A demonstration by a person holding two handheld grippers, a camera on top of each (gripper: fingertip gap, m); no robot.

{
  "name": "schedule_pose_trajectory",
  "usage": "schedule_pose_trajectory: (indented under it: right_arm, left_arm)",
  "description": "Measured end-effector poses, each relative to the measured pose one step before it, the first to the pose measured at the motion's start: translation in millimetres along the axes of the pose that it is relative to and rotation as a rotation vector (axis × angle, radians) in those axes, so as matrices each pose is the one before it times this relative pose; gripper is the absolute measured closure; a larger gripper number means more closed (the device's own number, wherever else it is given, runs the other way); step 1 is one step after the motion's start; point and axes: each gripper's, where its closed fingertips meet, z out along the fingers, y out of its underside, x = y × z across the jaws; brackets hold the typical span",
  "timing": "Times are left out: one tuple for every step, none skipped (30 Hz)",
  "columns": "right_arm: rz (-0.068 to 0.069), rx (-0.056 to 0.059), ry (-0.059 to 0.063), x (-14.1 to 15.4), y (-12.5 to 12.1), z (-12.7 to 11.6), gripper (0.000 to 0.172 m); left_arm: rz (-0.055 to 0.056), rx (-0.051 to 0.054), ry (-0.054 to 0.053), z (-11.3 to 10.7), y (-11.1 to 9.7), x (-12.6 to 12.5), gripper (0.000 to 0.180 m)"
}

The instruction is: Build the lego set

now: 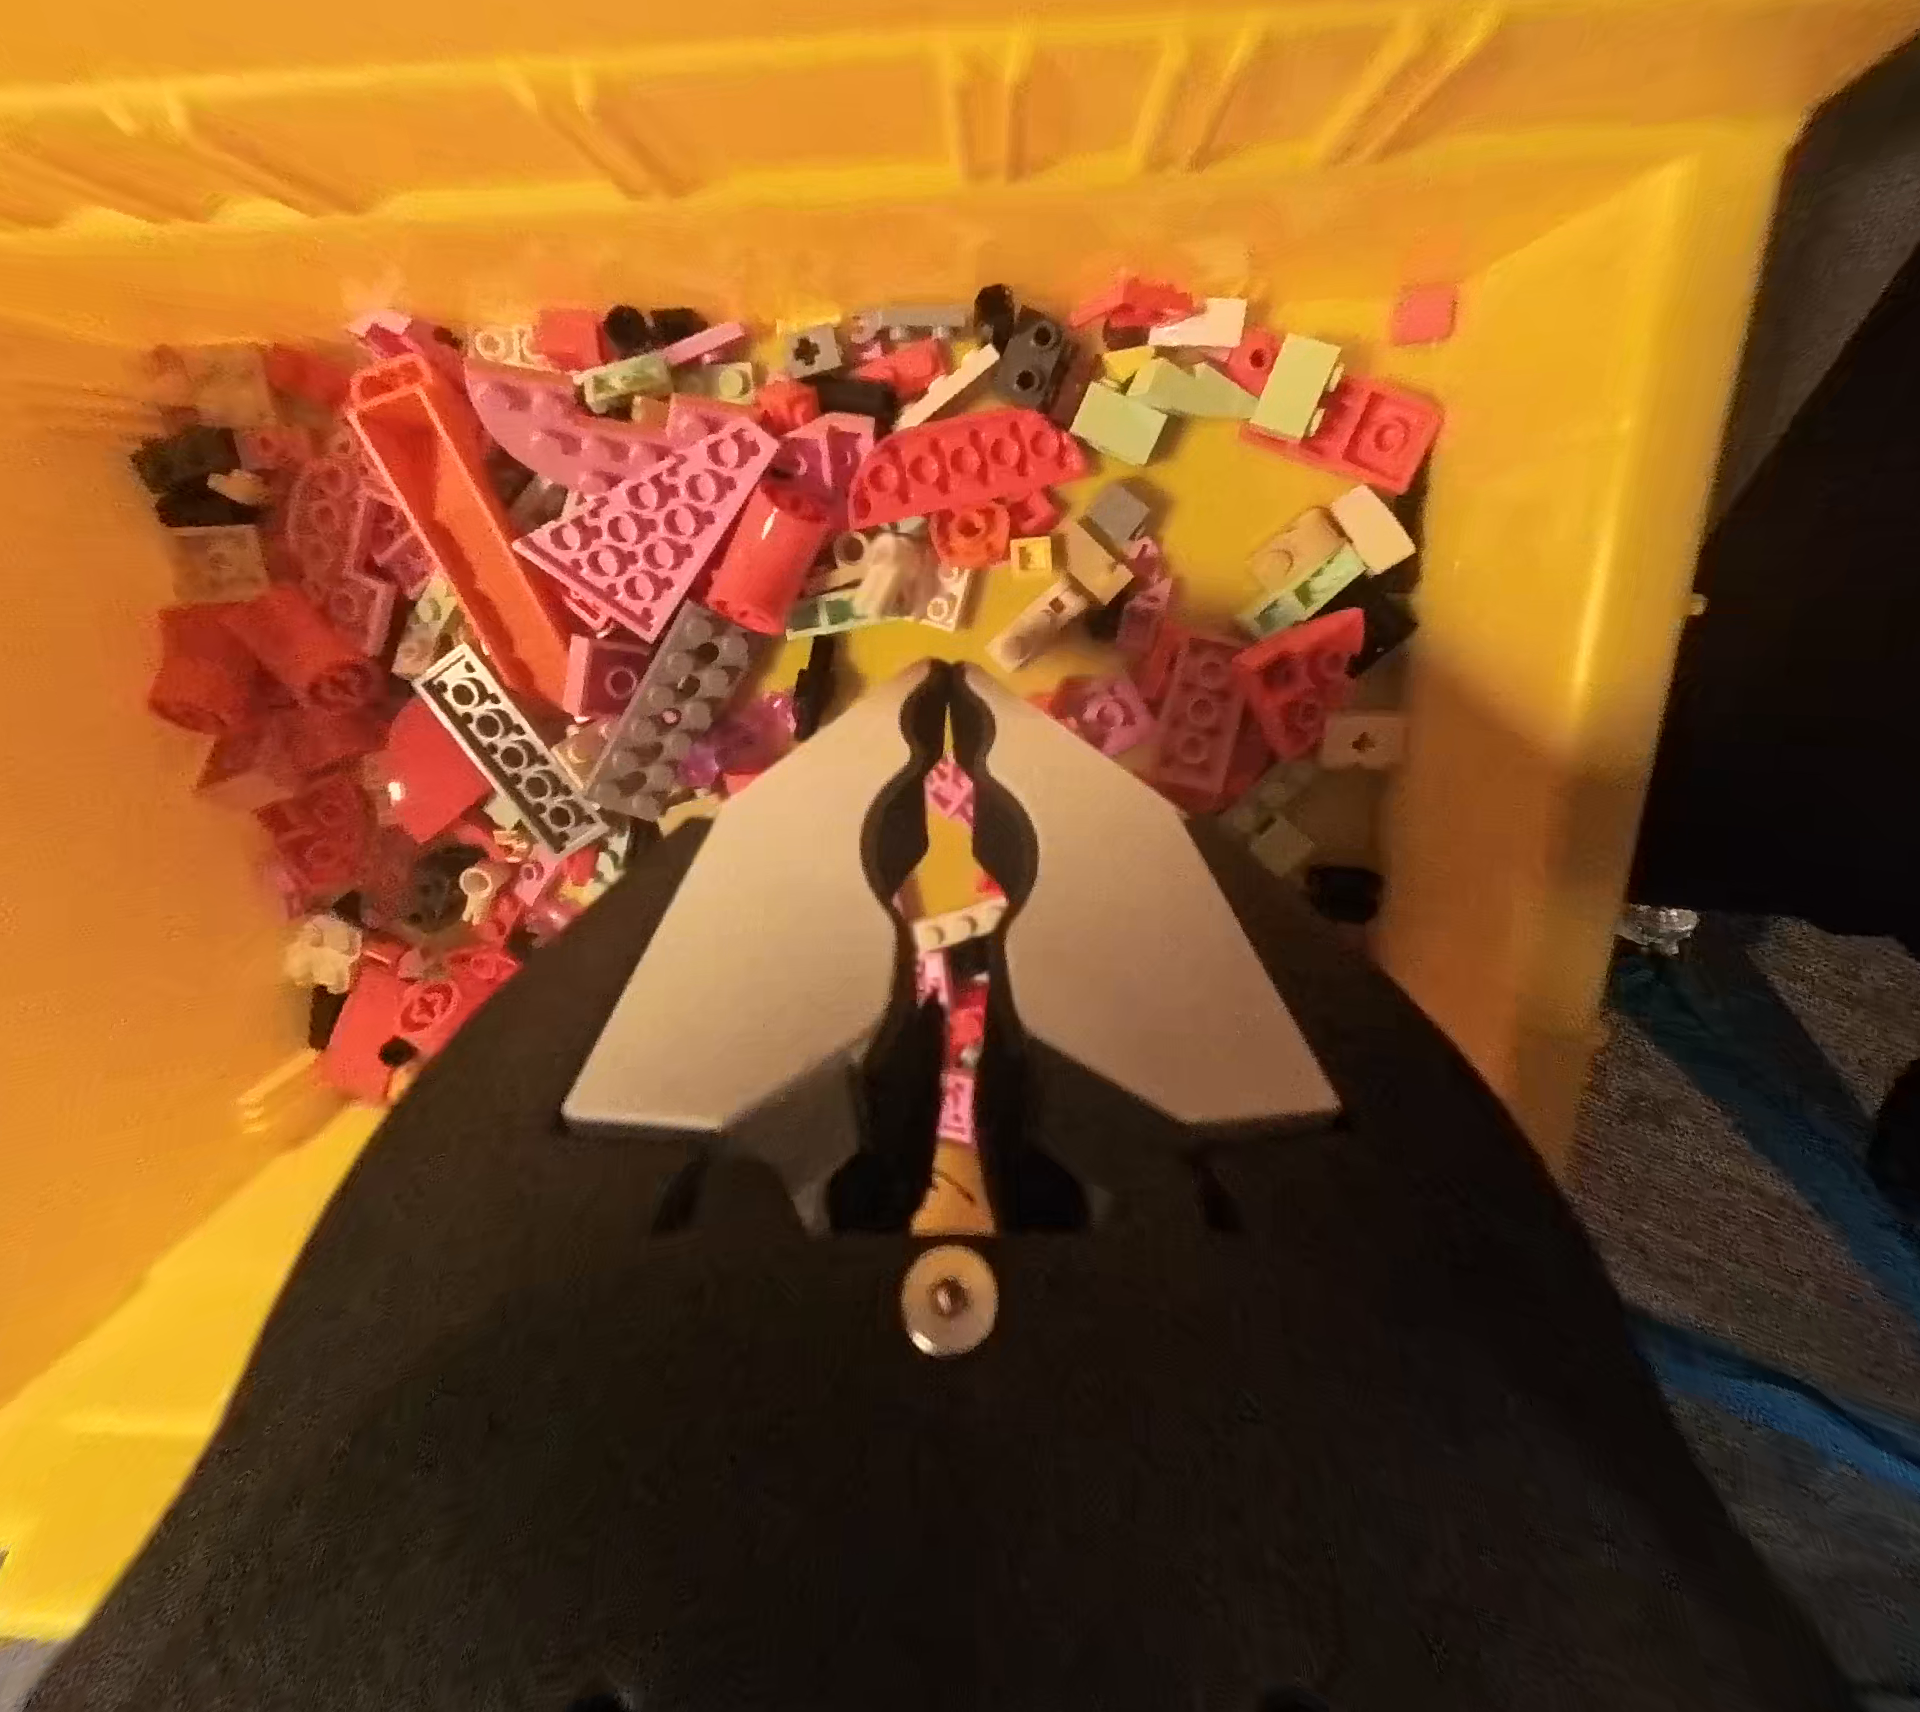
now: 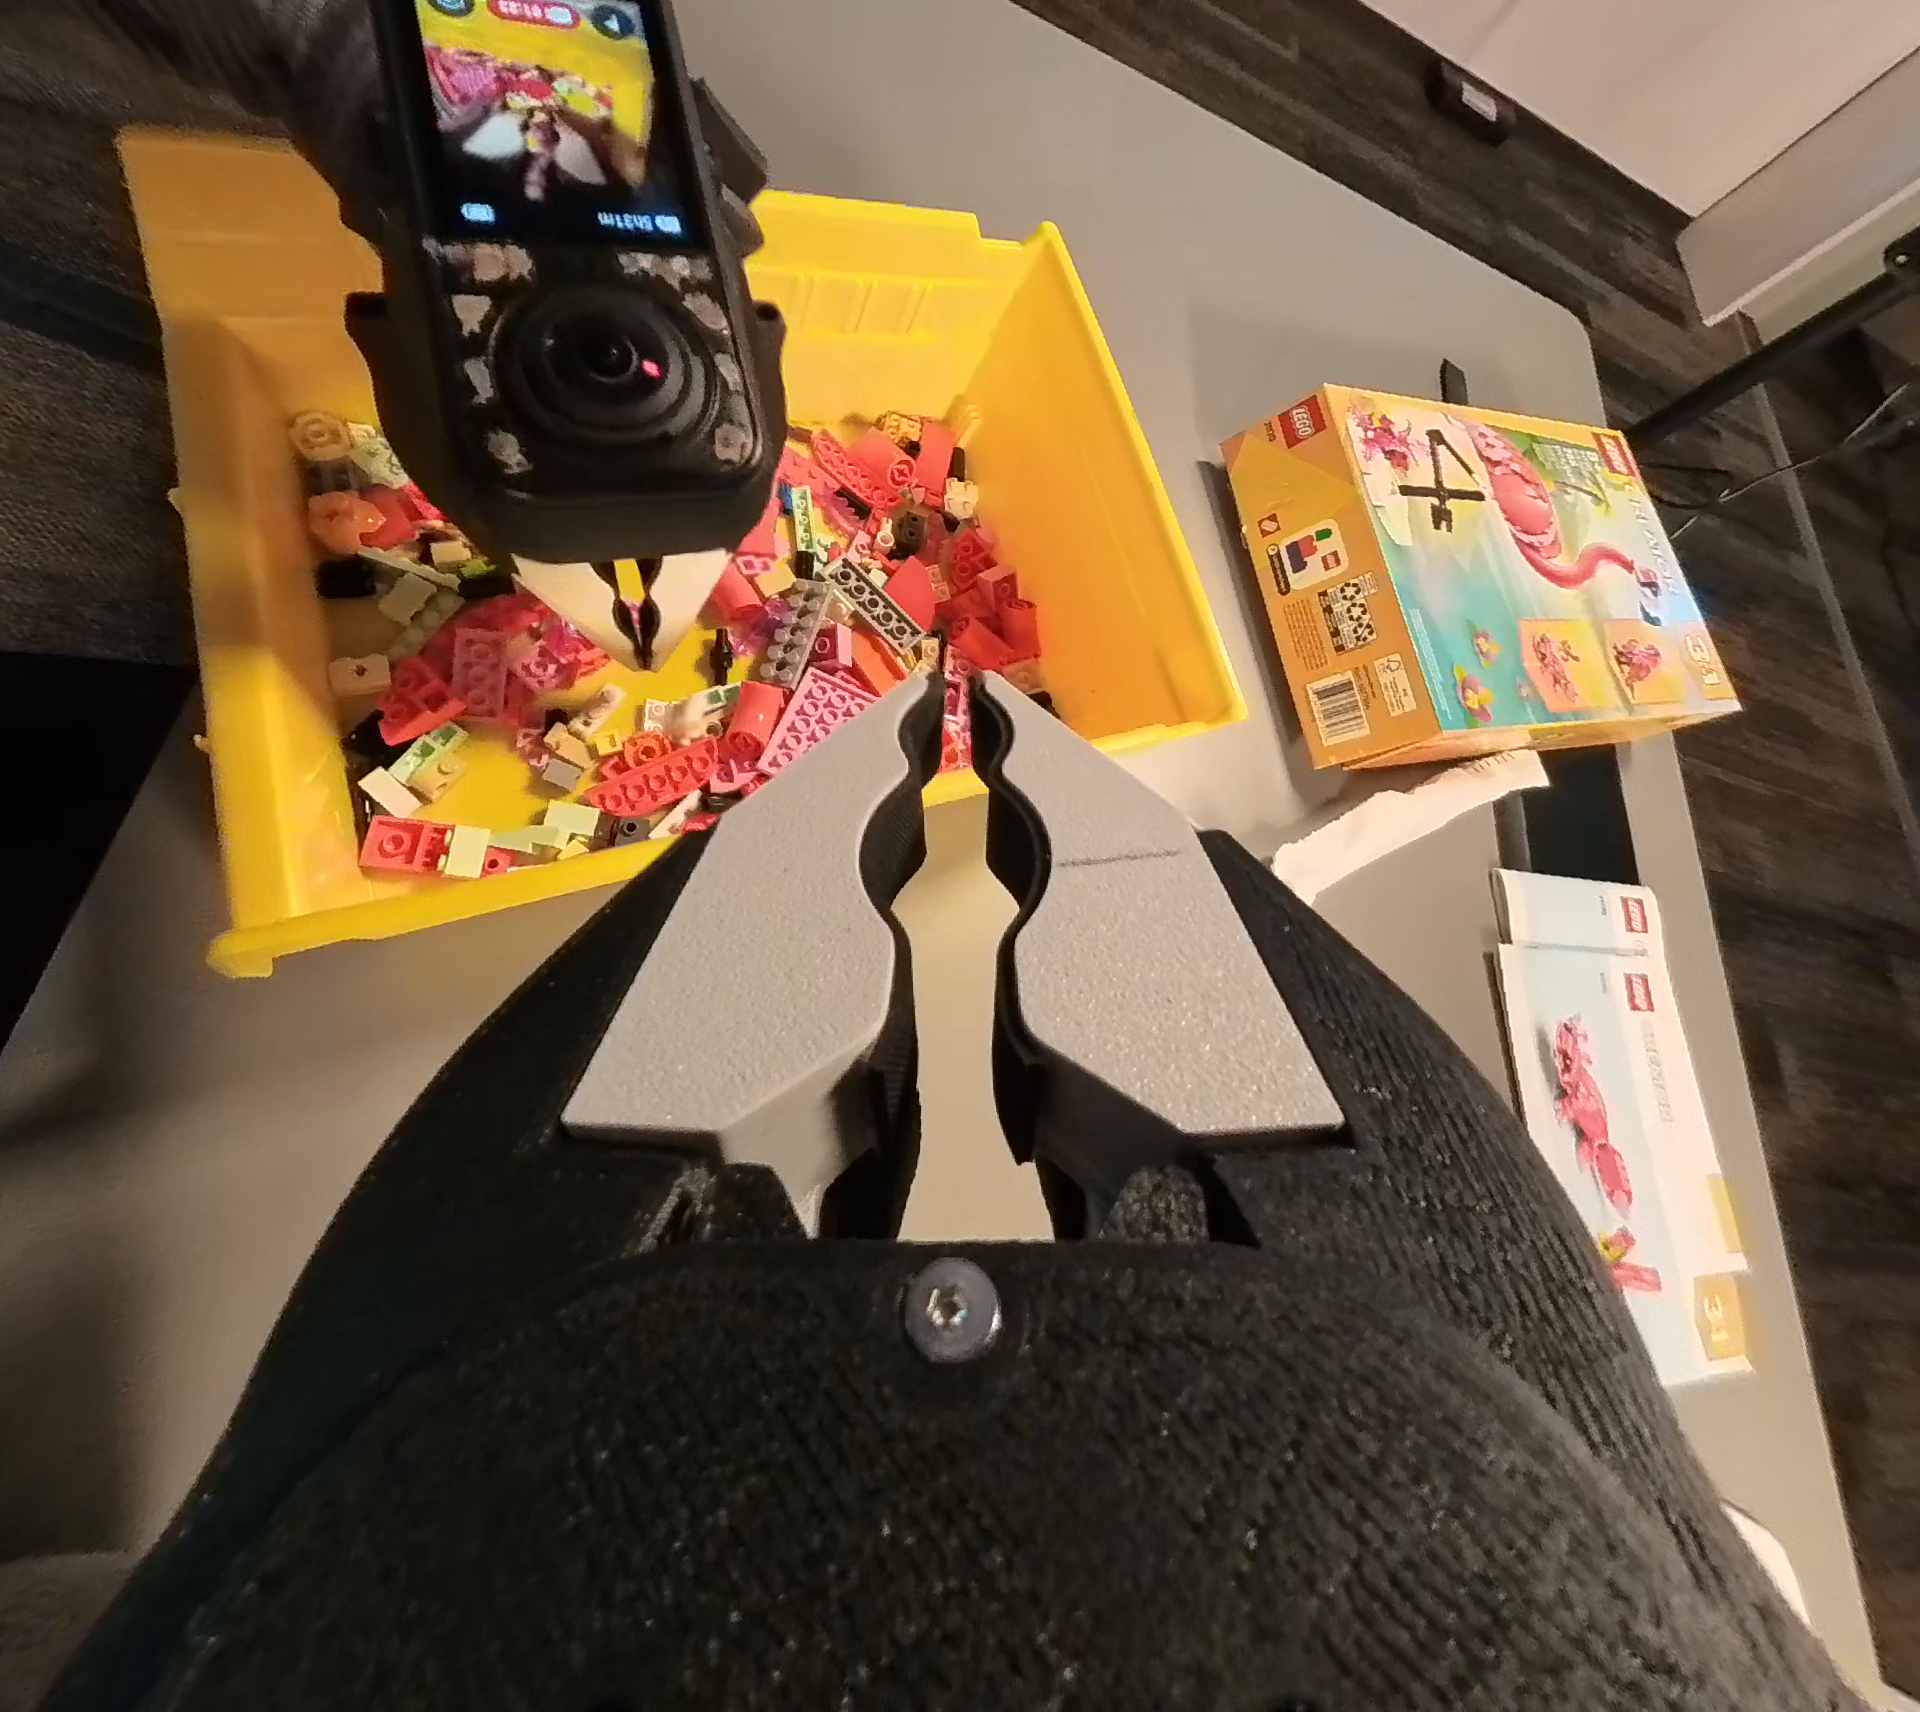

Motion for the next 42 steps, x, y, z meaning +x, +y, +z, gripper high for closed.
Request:
schedule_pose_trajectory:
  right_arm:
    - [0.0062, 0.0030, 0.0038, 1.39, 0.79, -1.48, 0.169]
    - [0.0076, 0.0031, 0.0045, 1.63, 0.96, -1.59, 0.169]
    - [0.0073, 0.0029, 0.0044, 1.69, 0.89, -1.65, 0.169]
    - [0.0057, 0.0025, 0.0041, 1.43, 0.83, -1.40, 0.169]
    - [0.0035, 0.0020, 0.0032, 0.89, 0.46, -1.20, 0.169]
    - [0.0008, 0.0022, 0.0018, 0.39, -0.01, -0.89, 0.169]
    - [-0.0017, 0.0034, 0.0005, -0.20, -0.61, -0.75, 0.169]
    - [-0.0026, 0.0042, -0.0007, -0.58, -0.98, -0.52, 0.169]
    - [-0.0031, 0.0043, -0.0019, -0.74, -1.13, -0.33, 0.169]
    - [-0.0034, 0.0042, -0.0026, -0.90, -1.11, -0.22, 0.169]
    - [-0.0026, 0.0030, -0.0028, -0.81, -0.80, -0.02, 0.169]
    - [-0.0016, 0.0013, -0.0019, -0.46, -0.51, -0.02, 0.169]
    - [-0.0009, 0.0005, -0.0010, -0.25, -0.19, 0.09, 0.169]
    - [0.0001, 0.0003, -0.0005, 0.00, -0.04, 0.08, 0.169]
    - [0.0007, 0.0005, -0.0001, 0.06, -0.01, 0.04, 0.169]
    - [0.0005, 0.0009, 0.0000, 0.09, -0.07, -0.11, 0.169]
    - [0.0003, 0.0009, 0.0000, -0.02, -0.14, -0.11, 0.169]
    - [-0.0004, 0.0009, -0.0002, 0.00, -0.14, -0.11, 0.169]
    - [-0.0006, 0.0008, -0.0001, -0.10, -0.19, -0.11, 0.169]
    - [-0.0004, 0.0006, -0.0003, -0.07, -0.14, 0.10, 0.169]
    - [-0.0003, 0.0003, -0.0008, -0.10, -0.05, 0.02, 0.170]
    - [0.0000, -0.0001, -0.0008, -0.06, 0.09, 0.10, 0.170]
    - [0.0005, -0.0002, -0.0005, 0.15, 0.16, 0.16, 0.169]
    - [0.0009, -0.0001, -0.0005, 0.16, 0.21, 0.10, 0.169]
    - [0.0012, -0.0002, -0.0006, 0.13, 0.22, 0.09, 0.169]
    - [0.0013, -0.0004, -0.0003, 0.13, 0.33, 0.13, 0.169]
    - [0.0011, -0.0009, -0.0002, 0.19, 0.31, 0.05, 0.169]
    - [0.0006, -0.0010, 0.0000, 0.13, 0.27, 0.04, 0.169]
    - [0.0002, -0.0005, 0.0004, 0.13, 0.20, 0.02, 0.169]
    - [0.0003, 0.0001, 0.0002, 0.10, 0.11, -0.11, 0.169]
    - [0.0001, 0.0004, -0.0002, -0.03, -0.06, -0.15, 0.169]
    - [-0.0003, 0.0001, -0.0003, -0.07, -0.08, 0.07, 0.169]
    - [-0.0004, -0.0007, -0.0007, -0.20, 0.04, 0.13, 0.169]
    - [-0.0004, -0.0012, -0.0004, -0.07, 0.11, 0.15, 0.169]
    - [-0.0002, -0.0011, -0.0002, -0.07, 0.12, 0.33, 0.169]
    - [-0.0003, -0.0010, -0.0008, -0.06, 0.08, 0.22, 0.169]
    - [-0.0005, -0.0010, -0.0003, -0.03, 0.02, 0.28, 0.169]
    - [-0.0004, -0.0010, -0.0003, -0.14, 0.10, 0.28, 0.169]
    - [-0.0003, -0.0010, -0.0005, -0.06, 0.02, 0.28, 0.169]
    - [-0.0001, -0.0011, -0.0002, -0.07, 0.10, 0.16, 0.169]
    - [-0.0001, -0.0010, 0.0000, 0.04, 0.08, 0.22, 0.169]
    - [0.0002, -0.0010, 0.0003, 0.03, 0.14, 0.11, 0.169]
  left_arm:
    - [-0.0060, -0.0049, 0.0046, 0.76, 0.43, 1.41, 0.180]
    - [-0.0060, -0.0062, -0.0040, 0.92, 0.48, 0.17, 0.180]
    - [-0.0067, -0.0029, -0.0037, 1.14, -0.25, 0.00, 0.175]
    - [-0.0070, 0.0014, 0.0079, 0.93, -0.88, 1.46, 0.166]
    - [-0.0088, 0.0089, -0.0010, 1.01, -1.73, -0.25, 0.157]
    - [-0.0093, 0.0105, -0.0104, 1.12, -1.84, -2.11, 0.148]
    - [-0.0044, 0.0105, -0.0020, 1.14, -1.60, -0.81, 0.148]
    - [0.0002, 0.0100, 0.0101, 1.36, -1.50, 1.39, 0.150]
    - [0.0035, 0.0069, 0.0029, 1.69, -1.17, 0.62, 0.153]
    - [0.0053, -0.0009, -0.0118, 1.86, -0.02, -1.58, 0.158]
    - [0.0040, -0.0062, -0.0119, 1.90, 0.80, -1.76, 0.161]
    - [-0.0019, -0.0070, -0.0028, 2.01, 0.86, -0.55, 0.162]
    - [-0.0062, -0.0036, -0.0026, 1.66, 0.37, -0.85, 0.162]
    - [-0.0058, 0.0002, -0.0037, 1.30, -0.15, -1.14, 0.163]
    - [-0.0068, 0.0016, -0.0034, 0.86, -0.28, -1.22, 0.163]
    - [-0.0072, 0.0026, -0.0036, 0.41, -0.37, -1.41, 0.165]
    - [-0.0073, 0.0013, -0.0026, 0.41, -0.18, -1.17, 0.166]
    - [-0.0086, 0.0004, -0.0039, 0.07, -0.16, -1.27, 0.167]
    - [-0.0061, 0.0008, -0.0006, -0.23, 0.03, -0.66, 0.167]
    - [-0.0030, 0.0023, -0.0022, -0.49, -0.16, -0.59, 0.169]
    - [-0.0003, 0.0025, -0.0085, -0.68, 0.01, -1.35, 0.175]
    - [0.0034, -0.0007, -0.0133, -0.97, 0.49, -1.88, 0.180]
    - [0.0040, -0.0038, -0.0121, -1.00, 0.97, -1.64, 0.180]
    - [0.0007, -0.0052, -0.0053, -1.01, 1.36, -0.84, 0.180]
    - [-0.0024, -0.0028, -0.0029, -1.00, 1.01, -0.61, 0.180]
    - [-0.0033, -0.0007, 0.0012, -0.74, 0.76, -0.07, 0.180]
    - [-0.0055, 0.0028, 0.0056, -0.59, -0.06, 0.54, 0.180]
    - [-0.0041, 0.0024, 0.0079, -0.16, -0.52, 1.05, 0.180]
    - [0.0016, 0.0002, 0.0086, 0.02, -0.49, 1.44, 0.180]
    - [0.0018, -0.0006, 0.0018, 0.48, -0.31, 0.50, 0.172]
    - [-0.0027, -0.0007, -0.0012, 0.80, -0.40, -0.41, 0.165]
    - [-0.0027, 0.0047, 0.0021, 0.77, -1.20, 0.04, 0.162]
    - [0.0011, 0.0123, 0.0014, 0.71, -2.19, -0.05, 0.158]
    - [0.0044, 0.0145, -0.0018, 0.59, -2.43, -0.32, 0.156]
    - [0.0059, 0.0104, 0.0004, 0.41, -2.16, 0.03, 0.154]
    - [0.0054, 0.0069, 0.0012, 0.44, -1.78, 0.08, 0.153]
    - [0.0055, 0.0026, 0.0052, 0.55, -1.13, 0.74, 0.153]
    - [0.0057, -0.0024, 0.0027, 0.97, -0.43, 0.31, 0.153]
    - [0.0062, -0.0079, -0.0010, 1.19, 0.67, -0.18, 0.155]
    - [0.0061, -0.0089, -0.0044, 1.14, 1.03, -0.71, 0.157]
    - [0.0056, -0.0013, -0.0056, 0.37, -0.03, -0.79, 0.159]
    - [0.0037, -0.0022, 0.0031, -0.26, 0.24, 0.36, 0.163]
